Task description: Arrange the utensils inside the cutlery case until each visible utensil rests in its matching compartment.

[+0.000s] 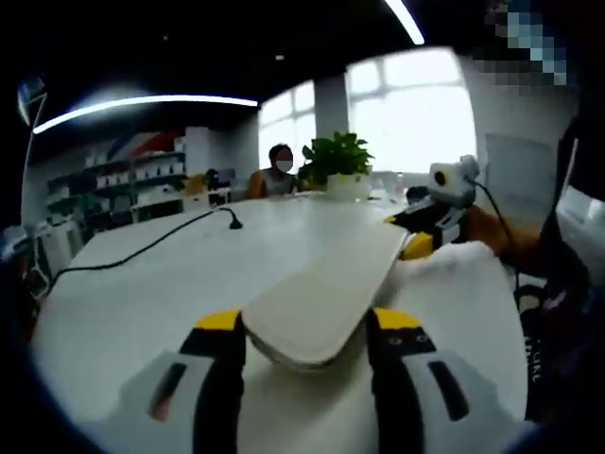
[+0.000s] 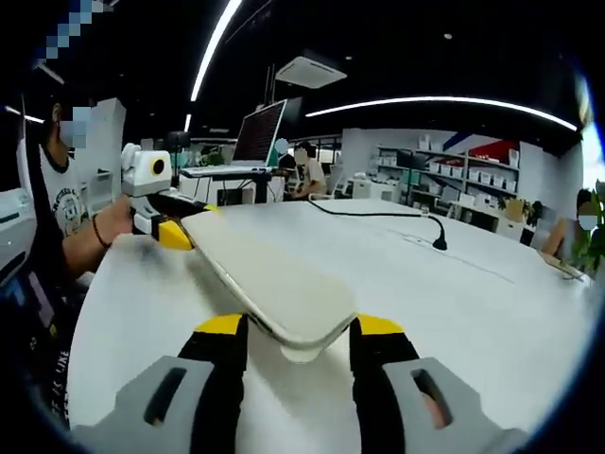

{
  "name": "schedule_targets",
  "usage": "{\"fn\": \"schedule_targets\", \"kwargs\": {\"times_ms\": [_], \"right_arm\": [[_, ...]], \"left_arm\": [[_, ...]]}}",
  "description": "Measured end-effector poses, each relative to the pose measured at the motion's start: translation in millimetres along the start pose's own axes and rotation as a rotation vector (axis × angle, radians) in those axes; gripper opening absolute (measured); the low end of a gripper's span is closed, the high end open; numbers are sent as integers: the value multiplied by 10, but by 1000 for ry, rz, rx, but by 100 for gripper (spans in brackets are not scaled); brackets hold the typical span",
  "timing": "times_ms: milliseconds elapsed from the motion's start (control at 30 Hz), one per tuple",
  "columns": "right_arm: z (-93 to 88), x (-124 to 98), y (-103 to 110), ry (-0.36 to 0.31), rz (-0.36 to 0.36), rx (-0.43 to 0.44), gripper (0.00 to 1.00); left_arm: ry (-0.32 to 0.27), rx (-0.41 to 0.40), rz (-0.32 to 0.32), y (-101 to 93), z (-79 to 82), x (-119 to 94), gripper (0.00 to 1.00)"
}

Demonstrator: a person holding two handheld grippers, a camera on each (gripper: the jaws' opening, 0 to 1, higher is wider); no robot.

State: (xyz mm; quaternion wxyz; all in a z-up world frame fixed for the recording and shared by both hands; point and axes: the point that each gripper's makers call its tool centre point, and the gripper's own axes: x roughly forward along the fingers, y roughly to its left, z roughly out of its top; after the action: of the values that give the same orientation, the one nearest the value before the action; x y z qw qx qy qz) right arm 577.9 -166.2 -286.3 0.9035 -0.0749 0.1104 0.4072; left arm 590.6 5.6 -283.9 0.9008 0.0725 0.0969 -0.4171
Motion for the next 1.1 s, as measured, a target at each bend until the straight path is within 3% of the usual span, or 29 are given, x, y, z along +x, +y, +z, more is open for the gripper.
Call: {"fn": "schedule_targets", "kwargs": {"times_ms": [67,167,267,533,800,900,1033,1100], "right_arm": [[12,-49,-22,-5,1,9,45],[-11,-94,-74,14,-24,-22,45],[30,-155,-98,-14,-19,6,45],[-26,-236,-211,3,-65,-9,44],[-156,-169,-295,-15,-60,40,45],[-184,-155,-308,-3,-59,31,45],[-287,-96,-311,20,-77,38,45],[-300,-81,-313,34,-93,1,45]], "left_arm": [[40,39,9,-15,-47,46,54],[-19,-14,-22,-72,62,105,54],[5,21,-18,-69,69,144,54],[34,57,-27,-118,133,313,55],[45,37,-21,-81,47,416,56],[66,-19,-27,-80,-52,457,57],[93,31,12,-71,-83,494,58],[113,47,22,-60,-124,509,58]]}}
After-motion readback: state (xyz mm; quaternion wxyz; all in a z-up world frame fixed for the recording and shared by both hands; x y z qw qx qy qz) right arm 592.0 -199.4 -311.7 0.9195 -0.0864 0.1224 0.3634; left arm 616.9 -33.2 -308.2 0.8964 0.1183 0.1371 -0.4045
